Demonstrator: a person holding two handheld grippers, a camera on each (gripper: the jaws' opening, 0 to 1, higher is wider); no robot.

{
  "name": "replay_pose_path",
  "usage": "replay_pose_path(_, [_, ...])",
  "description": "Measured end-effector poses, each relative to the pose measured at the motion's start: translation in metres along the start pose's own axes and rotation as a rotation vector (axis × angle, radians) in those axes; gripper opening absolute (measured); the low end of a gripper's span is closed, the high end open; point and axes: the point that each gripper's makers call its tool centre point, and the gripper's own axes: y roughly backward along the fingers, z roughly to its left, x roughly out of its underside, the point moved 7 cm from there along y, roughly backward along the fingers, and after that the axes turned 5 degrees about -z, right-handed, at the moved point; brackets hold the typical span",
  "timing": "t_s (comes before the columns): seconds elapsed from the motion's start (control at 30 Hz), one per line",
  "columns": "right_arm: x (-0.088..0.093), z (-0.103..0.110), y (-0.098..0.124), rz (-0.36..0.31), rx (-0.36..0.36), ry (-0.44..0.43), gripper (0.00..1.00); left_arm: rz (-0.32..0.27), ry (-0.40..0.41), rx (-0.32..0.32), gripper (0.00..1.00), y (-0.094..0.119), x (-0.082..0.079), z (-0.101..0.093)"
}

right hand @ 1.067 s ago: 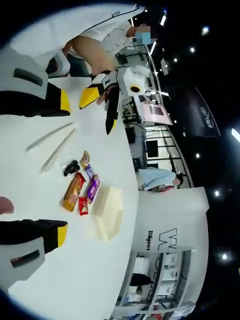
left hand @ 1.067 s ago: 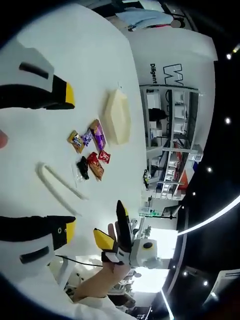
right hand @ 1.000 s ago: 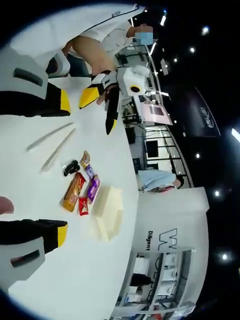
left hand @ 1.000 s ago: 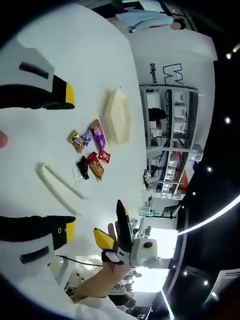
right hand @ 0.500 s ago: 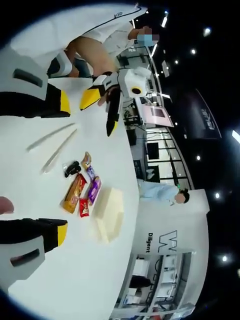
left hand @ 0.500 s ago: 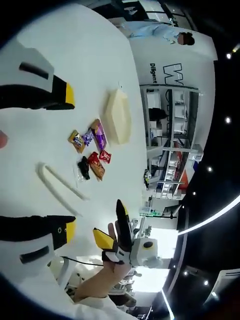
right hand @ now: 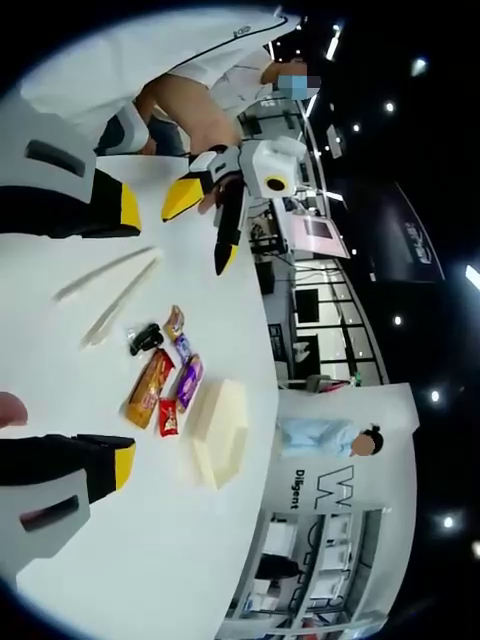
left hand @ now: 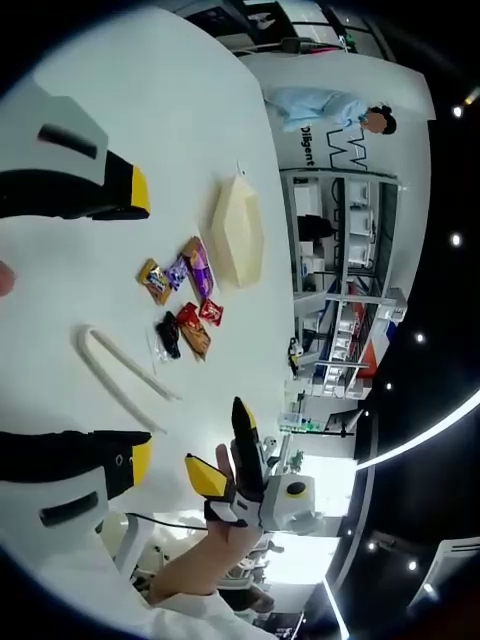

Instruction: Place the target food into the container with the food tongs after gripping and lifting it, then release it inside without dropping or visibly crushing the food.

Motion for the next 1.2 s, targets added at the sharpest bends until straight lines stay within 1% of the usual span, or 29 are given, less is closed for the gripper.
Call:
replay_pose_path(0.4, [0.002,0.002,-0.003,0.016,-0.03,0.017,0.76,0.002,0.003,0.001,0.84,0.0,0.002,0.0])
replay_pose_path(0.6, [0.003,0.006,-0.006,0.027,-0.065,0.035,0.72,0.003,0.004,0.002,0.84,0.0,0.003,0.001])
replay_pose_path(1.2, [0.002,0.01,-0.011,0.025,-0.111,0.063,0.69,0.002,0.007,0.005,0.84,-0.001,0.005,0.001])
